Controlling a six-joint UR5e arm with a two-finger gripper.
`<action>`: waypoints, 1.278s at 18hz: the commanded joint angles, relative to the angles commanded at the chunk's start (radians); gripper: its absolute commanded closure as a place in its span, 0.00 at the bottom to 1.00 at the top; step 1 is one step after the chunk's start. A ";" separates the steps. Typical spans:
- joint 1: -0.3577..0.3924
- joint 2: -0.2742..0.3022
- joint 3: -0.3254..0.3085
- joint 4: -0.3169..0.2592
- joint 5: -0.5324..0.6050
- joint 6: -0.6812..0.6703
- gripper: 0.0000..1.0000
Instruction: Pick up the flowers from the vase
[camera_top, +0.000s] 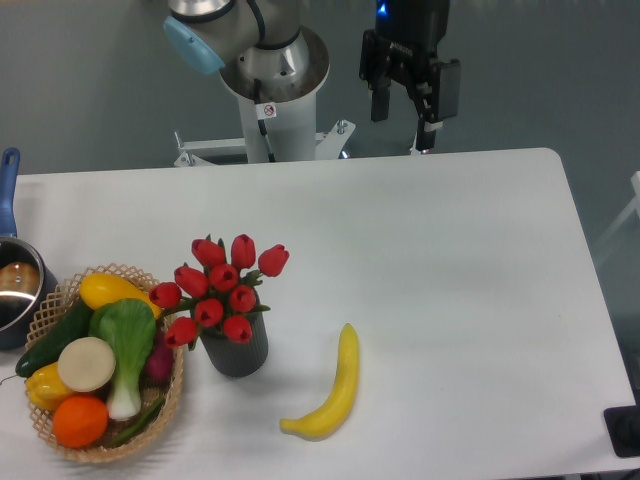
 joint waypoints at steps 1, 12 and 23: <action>-0.002 0.000 0.000 0.006 0.000 0.000 0.00; 0.011 0.008 -0.135 0.162 -0.107 -0.159 0.00; 0.008 0.008 -0.270 0.252 -0.222 -0.336 0.00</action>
